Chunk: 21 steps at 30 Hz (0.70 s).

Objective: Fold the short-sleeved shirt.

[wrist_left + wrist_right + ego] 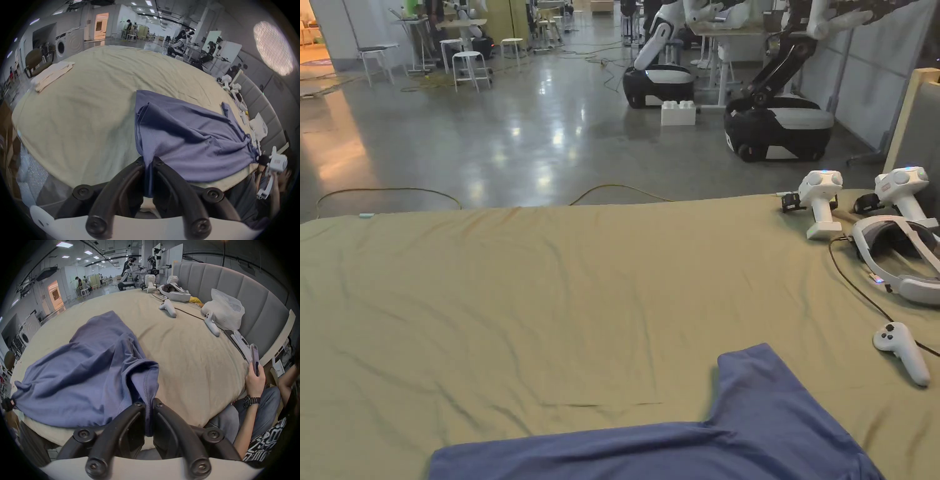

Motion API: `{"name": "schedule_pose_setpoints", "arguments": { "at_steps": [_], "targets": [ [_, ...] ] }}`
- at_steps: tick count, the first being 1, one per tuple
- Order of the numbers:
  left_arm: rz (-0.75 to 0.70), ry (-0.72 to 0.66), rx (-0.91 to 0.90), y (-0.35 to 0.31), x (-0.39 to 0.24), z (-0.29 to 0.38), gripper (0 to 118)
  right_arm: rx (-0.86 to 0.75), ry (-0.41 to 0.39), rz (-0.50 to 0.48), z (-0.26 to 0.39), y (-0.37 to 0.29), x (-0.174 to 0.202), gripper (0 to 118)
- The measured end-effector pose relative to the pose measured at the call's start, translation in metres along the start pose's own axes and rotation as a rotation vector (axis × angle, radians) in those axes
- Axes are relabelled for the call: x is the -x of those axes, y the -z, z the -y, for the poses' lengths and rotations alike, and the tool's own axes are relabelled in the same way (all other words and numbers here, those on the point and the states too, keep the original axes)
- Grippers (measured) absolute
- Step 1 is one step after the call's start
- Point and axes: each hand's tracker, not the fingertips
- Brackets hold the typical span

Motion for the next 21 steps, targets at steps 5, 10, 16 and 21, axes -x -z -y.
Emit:
{"name": "schedule_pose_setpoints", "arguments": {
  "at_steps": [5, 10, 16, 21],
  "targets": [
    [-0.057, -0.029, -0.174, -0.027, 0.002, -0.007, 99, -0.037, -0.016, -0.018, -0.002, -0.009, -0.001, 66],
    [-0.106, 0.105, -0.521, -0.112, -0.027, -0.019, 98, -0.326, -0.020, -0.176, -0.026, -0.074, 0.002, 66],
    [-0.205, 0.277, -0.904, -0.204, -0.085, -0.012, 97, -0.691, -0.084, -0.281, -0.051, -0.183, 0.039, 66],
    [-0.167, 0.300, -0.955, -0.243, -0.111, -0.013, 92, -0.825, -0.143, -0.358, -0.060, -0.240, 0.064, 61]
  ]
}}
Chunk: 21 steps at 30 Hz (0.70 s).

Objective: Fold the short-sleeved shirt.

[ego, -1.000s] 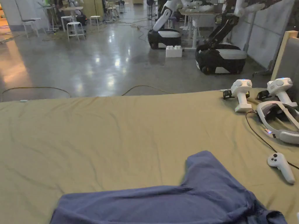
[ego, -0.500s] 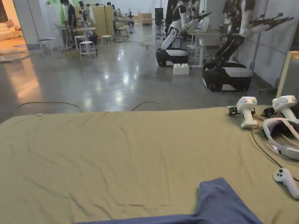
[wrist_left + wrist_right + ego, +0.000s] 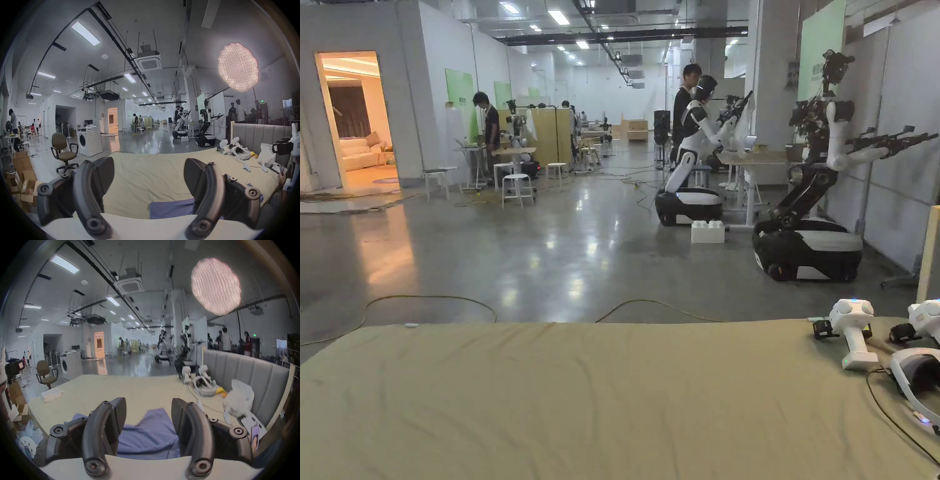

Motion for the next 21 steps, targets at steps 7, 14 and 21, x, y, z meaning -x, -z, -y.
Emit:
{"name": "schedule_pose_setpoints", "arguments": {
  "at_steps": [7, 14, 21],
  "targets": [
    [0.056, -0.011, -0.019, -0.014, -0.012, -0.007, 0, -0.069, -0.043, -0.041, -0.020, -0.011, 0.034, 0],
    [0.089, 0.012, -0.014, -0.009, -0.017, -0.013, 0, -0.088, -0.069, -0.059, -0.023, -0.004, 0.040, 0],
    [0.146, -0.054, 0.107, 0.020, -0.009, -0.003, 0, -0.043, -0.045, -0.065, -0.010, 0.012, 0.035, 0]
  ]
}}
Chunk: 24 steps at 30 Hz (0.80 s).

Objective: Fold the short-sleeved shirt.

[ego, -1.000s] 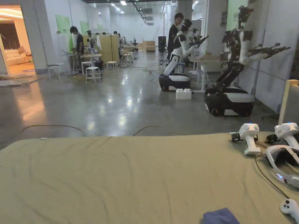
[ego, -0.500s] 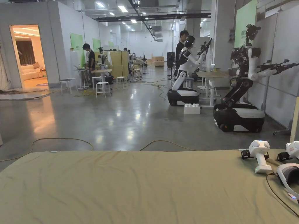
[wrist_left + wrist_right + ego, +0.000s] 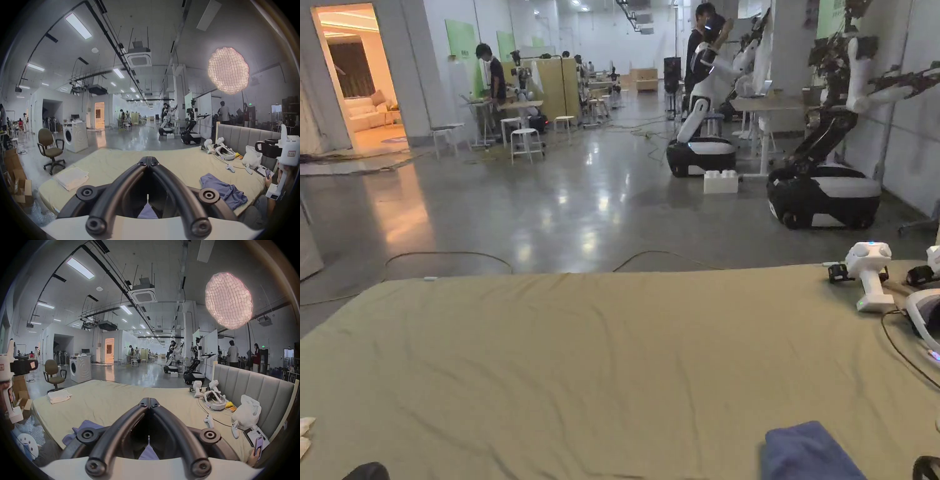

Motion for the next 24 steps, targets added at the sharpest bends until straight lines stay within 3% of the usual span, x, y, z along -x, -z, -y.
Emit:
{"name": "schedule_pose_setpoints", "arguments": {
  "at_steps": [2, 4, 5, 7, 9, 10, 12, 15, 18, 21, 22, 24],
  "targets": [
    [0.006, -0.033, 0.066, 0.020, 0.007, 0.011, 0, 0.047, -0.015, 0.020, 0.011, 0.006, -0.002, 0],
    [0.032, -0.086, 0.248, 0.058, 0.021, 0.026, 0, 0.077, -0.011, 0.021, 0.021, 0.010, -0.005, 0],
    [0.028, -0.120, 0.312, 0.077, 0.027, 0.037, 5, 0.105, -0.002, 0.013, 0.027, 0.013, -0.008, 0],
    [0.037, -0.151, 0.406, 0.119, 0.043, 0.068, 28, 0.146, 0.009, 0.008, 0.040, 0.017, -0.011, 0],
    [0.019, -0.161, 0.514, 0.166, 0.054, 0.098, 33, 0.202, 0.000, 0.012, 0.051, 0.021, -0.016, 0],
    [0.035, -0.187, 0.569, 0.194, 0.061, 0.116, 46, 0.228, -0.006, 0.029, 0.058, 0.024, -0.018, 0],
    [0.050, -0.256, 0.665, 0.244, 0.073, 0.146, 55, 0.275, 0.003, 0.044, 0.068, 0.028, -0.025, 0],
    [0.034, -0.373, 0.807, 0.308, 0.082, 0.194, 55, 0.339, 0.027, 0.073, 0.082, 0.033, -0.036, 0],
    [-0.018, -0.237, 0.893, 0.346, 0.074, 0.223, 55, 0.388, 0.045, 0.093, 0.092, 0.035, -0.045, 0],
    [-0.023, -0.199, 0.937, 0.363, 0.068, 0.236, 52, 0.434, 0.047, 0.112, 0.100, 0.037, -0.051, 0],
    [-0.015, -0.197, 0.959, 0.370, 0.067, 0.241, 47, 0.449, 0.047, 0.117, 0.103, 0.038, -0.052, 0],
    [-0.040, -0.171, 0.983, 0.376, 0.062, 0.248, 25, 0.485, 0.050, 0.119, 0.109, 0.043, -0.055, 0]
  ]
}}
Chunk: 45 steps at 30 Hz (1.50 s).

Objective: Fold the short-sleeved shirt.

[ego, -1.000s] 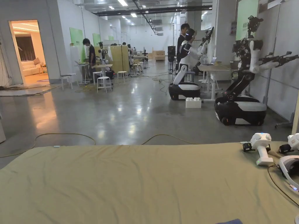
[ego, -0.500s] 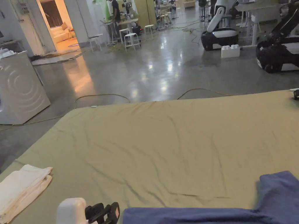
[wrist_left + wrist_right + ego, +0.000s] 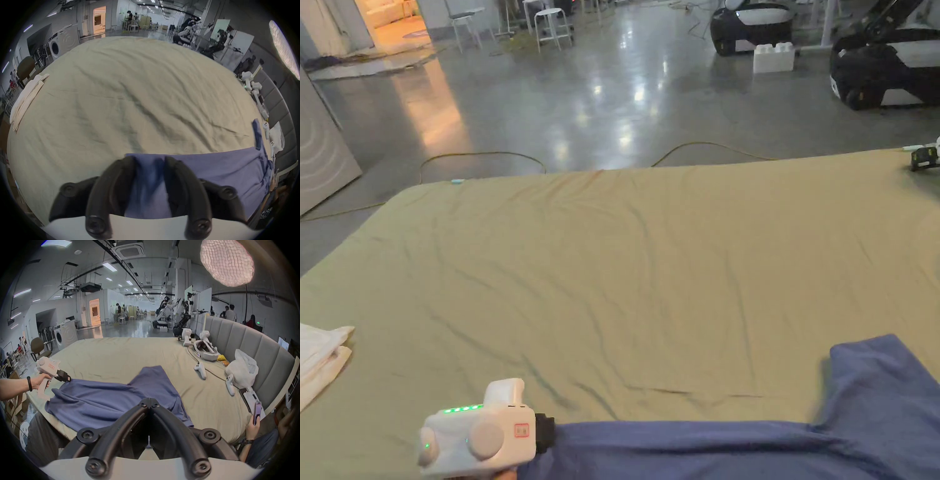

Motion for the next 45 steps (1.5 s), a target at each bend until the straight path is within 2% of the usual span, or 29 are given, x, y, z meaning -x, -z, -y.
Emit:
{"name": "schedule_pose_setpoints", "arguments": {
  "at_steps": [4, 6, 7, 8, 9, 10, 15, 16, 18, 19, 21, 23, 25, 26, 27, 28, 29, 32, 34, 36, 39, 45],
  "targets": [
    [0.003, -0.016, -0.014, 0.004, -0.003, 0.000, 8, 0.032, -0.010, -0.013, -0.001, 0.015, -0.001, 0],
    [-0.005, -0.008, -0.002, 0.007, -0.006, 0.001, 7, 0.042, -0.010, -0.023, -0.008, 0.028, -0.002, 1],
    [-0.018, 0.014, 0.010, 0.009, -0.009, 0.001, 7, 0.049, -0.011, -0.034, -0.015, 0.039, -0.006, 21],
    [-0.025, 0.022, 0.012, 0.010, -0.011, 0.001, 7, 0.073, -0.009, -0.046, -0.021, 0.053, -0.011, 51],
    [-0.033, 0.039, 0.024, 0.011, -0.011, -0.001, 7, 0.127, -0.003, -0.066, -0.031, 0.075, -0.020, 76],
    [-0.039, 0.064, 0.038, 0.012, -0.013, -0.003, 7, 0.182, 0.011, -0.082, -0.038, 0.099, -0.032, 77],
    [-0.043, 0.088, 0.054, 0.011, -0.007, -0.010, 7, 0.342, 0.131, -0.074, -0.064, 0.214, -0.079, 77],
    [-0.038, 0.081, 0.059, 0.012, -0.006, -0.012, 7, 0.392, 0.132, -0.033, -0.068, 0.238, -0.085, 77],
    [-0.035, 0.079, 0.065, 0.013, -0.005, -0.013, 7, 0.506, 0.037, 0.025, -0.064, 0.282, -0.091, 77],
    [-0.027, 0.077, 0.078, 0.013, -0.005, -0.012, 7, 0.594, 0.025, 0.031, -0.059, 0.304, -0.094, 76],
    [-0.030, 0.088, 0.076, 0.012, -0.007, -0.012, 7, 0.718, 0.064, 0.080, -0.047, 0.333, -0.096, 70],
    [-0.024, 0.091, 0.087, 0.013, -0.008, -0.010, 7, 0.751, 0.065, 0.031, -0.028, 0.348, -0.096, 64],
    [-0.027, 0.108, 0.079, 0.013, -0.009, -0.009, 7, 0.696, 0.025, 0.058, -0.029, 0.339, -0.090, 59],
    [-0.030, 0.116, 0.078, 0.014, -0.009, -0.008, 7, 0.684, 0.001, 0.056, -0.030, 0.336, -0.090, 35],
    [-0.028, 0.118, 0.083, 0.014, -0.010, -0.008, 7, 0.653, -0.028, 0.026, -0.031, 0.332, -0.087, 0],
    [-0.031, 0.120, 0.082, 0.013, -0.010, -0.007, 7, 0.644, -0.069, 0.031, -0.030, 0.330, -0.083, 0],
    [-0.033, 0.116, 0.081, 0.013, -0.012, -0.008, 7, 0.640, -0.076, 0.034, -0.029, 0.327, -0.080, 0],
    [0.014, 0.094, 0.056, -0.005, -0.001, -0.007, 6, 0.628, -0.064, 0.011, -0.035, 0.311, -0.078, 0],
    [0.084, 0.049, -0.044, -0.034, 0.007, -0.001, 6, 0.557, -0.047, 0.000, -0.042, 0.289, -0.085, 0],
    [0.192, -0.004, -0.101, -0.076, 0.023, 0.017, 6, 0.478, -0.028, -0.026, -0.047, 0.250, -0.089, 0],
    [0.215, 0.007, -0.128, -0.122, 0.038, 0.056, 6, 0.398, 0.036, -0.057, -0.040, 0.180, -0.089, 0],
    [0.247, 0.001, -0.105, -0.170, 0.058, 0.155, 6, 0.387, 0.044, -0.032, 0.029, 0.075, -0.095, 0]
  ]
}}
